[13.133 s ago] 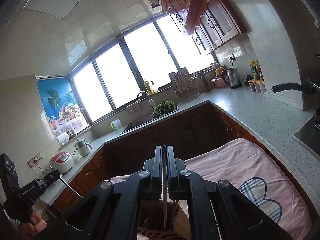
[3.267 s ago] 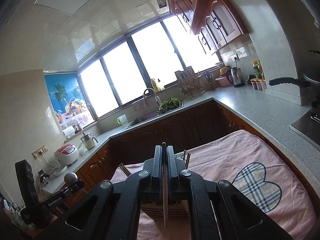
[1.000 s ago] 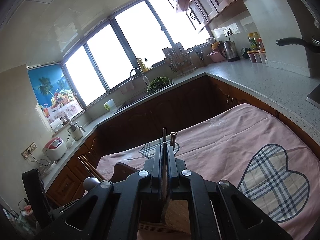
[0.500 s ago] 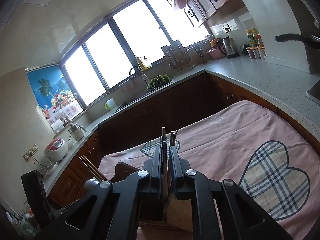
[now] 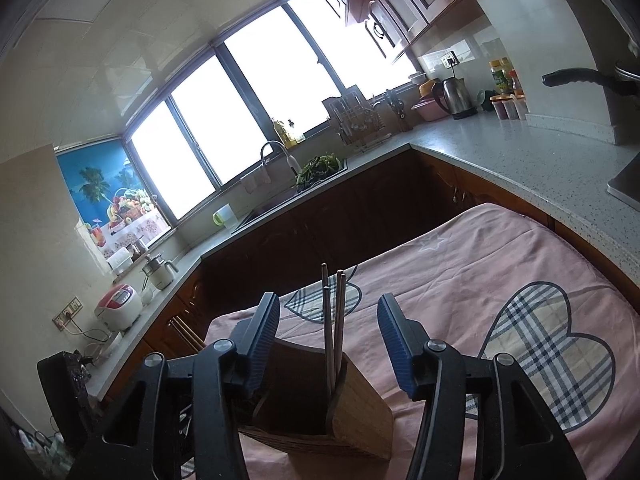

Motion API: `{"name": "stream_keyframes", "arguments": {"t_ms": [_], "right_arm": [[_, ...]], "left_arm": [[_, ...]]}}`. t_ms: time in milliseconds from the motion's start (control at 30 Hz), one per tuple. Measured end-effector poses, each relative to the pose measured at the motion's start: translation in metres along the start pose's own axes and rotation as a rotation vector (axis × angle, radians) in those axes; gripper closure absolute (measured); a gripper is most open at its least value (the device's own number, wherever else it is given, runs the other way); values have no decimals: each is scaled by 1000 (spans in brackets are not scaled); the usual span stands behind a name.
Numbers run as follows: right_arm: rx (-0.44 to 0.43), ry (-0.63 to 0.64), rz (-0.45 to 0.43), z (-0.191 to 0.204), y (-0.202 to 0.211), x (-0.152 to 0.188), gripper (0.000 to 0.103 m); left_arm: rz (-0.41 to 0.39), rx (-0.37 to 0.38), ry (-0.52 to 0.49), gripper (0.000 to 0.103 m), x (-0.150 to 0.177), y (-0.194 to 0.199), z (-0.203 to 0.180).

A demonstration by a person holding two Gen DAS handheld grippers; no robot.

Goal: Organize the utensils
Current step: 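Withdraw both open grippers from the holder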

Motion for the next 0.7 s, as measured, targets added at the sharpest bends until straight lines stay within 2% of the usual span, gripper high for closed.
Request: {"name": "stream_keyframes", "arguments": {"t_ms": [133,267,367,700], "right_arm": [[-17,-5,-1,1,9,3,30],[-32,-10,-9,2,19,7,14],[-39,-24,-9,2,29,11,11],[-42,-31,-7,7,59,24,9]], "left_arm": [[-5,0,1,35,4,12,2],[-18,-26,-6,22,9,25,7],[-28,-41,-3,14,12,35,10],[-31,-56,11,9,30,60,17]]}}
Point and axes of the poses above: each gripper's, at about its wrist camera, not at the fingertips, and y roughly against the way its jaws point, z to its left, x to its underside, the point moved 8 cm from there along -y, roughly the way its jaws point, and after that the axes turned 5 degrees about y, right-handed, at the moved point
